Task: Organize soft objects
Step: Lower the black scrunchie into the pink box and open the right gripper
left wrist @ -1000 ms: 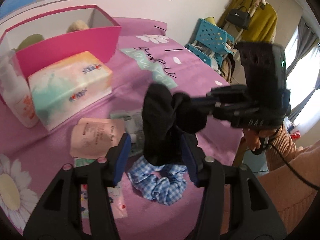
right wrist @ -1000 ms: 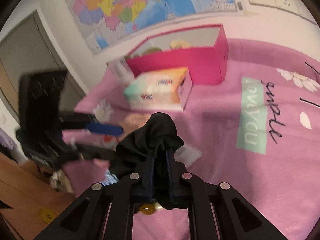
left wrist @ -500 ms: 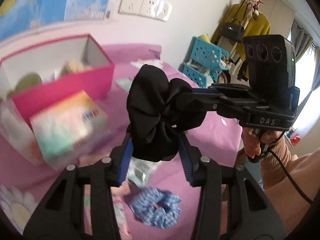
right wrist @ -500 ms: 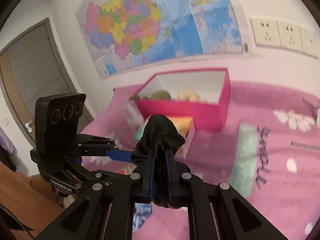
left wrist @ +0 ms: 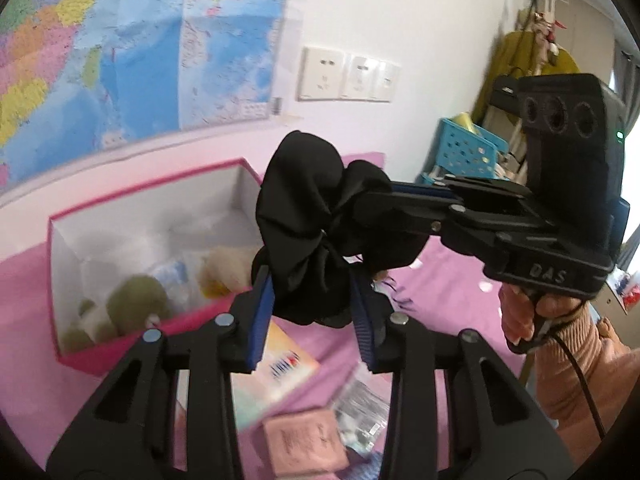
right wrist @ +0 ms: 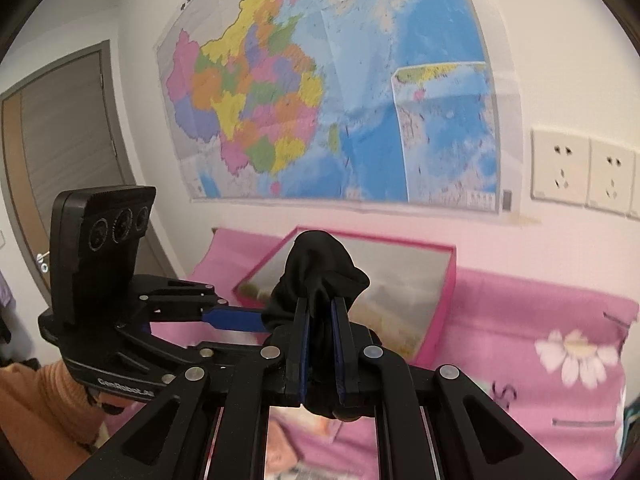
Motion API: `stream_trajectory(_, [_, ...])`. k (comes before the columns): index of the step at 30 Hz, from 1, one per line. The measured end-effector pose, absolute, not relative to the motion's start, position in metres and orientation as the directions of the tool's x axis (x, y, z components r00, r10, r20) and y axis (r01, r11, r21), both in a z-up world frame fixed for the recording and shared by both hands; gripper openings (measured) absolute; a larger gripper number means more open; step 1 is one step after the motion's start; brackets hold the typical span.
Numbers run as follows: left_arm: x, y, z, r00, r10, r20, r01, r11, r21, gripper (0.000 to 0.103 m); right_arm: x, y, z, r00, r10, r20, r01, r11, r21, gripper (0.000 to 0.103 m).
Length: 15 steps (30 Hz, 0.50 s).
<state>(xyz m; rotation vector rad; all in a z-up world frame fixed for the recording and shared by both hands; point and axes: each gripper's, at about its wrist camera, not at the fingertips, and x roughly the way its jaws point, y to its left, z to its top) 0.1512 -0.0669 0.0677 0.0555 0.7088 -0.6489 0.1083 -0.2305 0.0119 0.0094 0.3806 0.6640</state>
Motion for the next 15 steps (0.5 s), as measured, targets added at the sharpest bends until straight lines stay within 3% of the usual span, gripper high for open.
stream_trajectory(15, [0.247,-0.06,0.065,0.578,-0.443,-0.685,0.442,0.876,-0.193,0.038,0.205,-0.205,0.02,0.782,0.499,-0.374,-0.518,0.853,0.055,0.009])
